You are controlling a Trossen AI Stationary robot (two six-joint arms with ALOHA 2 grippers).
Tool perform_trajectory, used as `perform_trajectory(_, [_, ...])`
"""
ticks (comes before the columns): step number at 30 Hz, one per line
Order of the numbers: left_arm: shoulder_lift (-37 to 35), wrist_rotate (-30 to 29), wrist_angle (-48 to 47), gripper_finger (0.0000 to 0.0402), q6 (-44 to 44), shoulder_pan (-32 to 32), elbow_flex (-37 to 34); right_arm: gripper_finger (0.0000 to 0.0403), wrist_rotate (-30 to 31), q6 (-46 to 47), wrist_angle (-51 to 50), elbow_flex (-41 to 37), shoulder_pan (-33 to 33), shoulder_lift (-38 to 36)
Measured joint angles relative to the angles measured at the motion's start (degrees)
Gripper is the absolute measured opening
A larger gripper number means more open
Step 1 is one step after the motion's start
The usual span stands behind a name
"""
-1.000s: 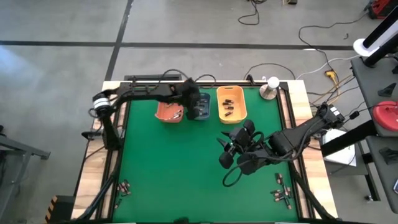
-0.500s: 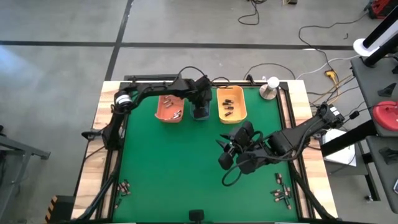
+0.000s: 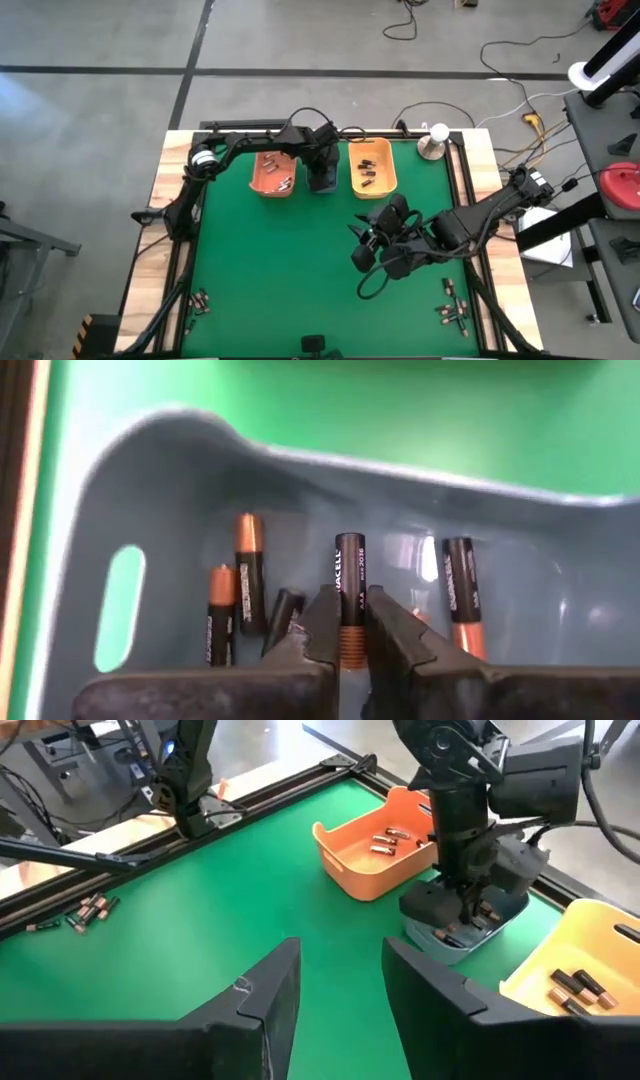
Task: Sort batteries
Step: Put the small black battery into the blue bin, then put the large black battery into the yellow bin
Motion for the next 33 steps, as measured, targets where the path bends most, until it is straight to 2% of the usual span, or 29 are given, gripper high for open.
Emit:
perform_trajectory(15, [-0.2,0.2,-0.8,0.0065,-0.4,0.0,0.0,0.0160,0.0,0.1,-0.7,0.0,-0.6,0.0])
perform_trajectory(19, [-0.4,0.2,-5.0,0.0071,-2.1,0.0,4.2,0.0164,-0.8,0.2,-0.7,0.0,-0.5,-0.3])
perform_trajectory(22, [-1.5,1.9,-10.9,0.0076,-2.4,-0.1,9.1,0.0165,-5.1,0.8,-2.4,0.0,-0.2,-0.6])
perform_trajectory(26, [-6.3,10.4,-13.7,0.0079,-4.5,-0.5,12.2,0.0159,-13.0,7.9,-10.4,-0.3,0.3,-0.3])
perform_trajectory(29, [-12.9,16.2,-11.2,0.0079,-6.4,-1.3,10.9,0.0158,-22.6,17.0,-17.2,-2.6,1.2,0.5])
perform_trajectory(33, [-22.8,17.9,-6.8,0.0079,-7.8,-3.4,5.2,0.0163,-37.6,22.5,-18.7,-8.7,4.4,1.4])
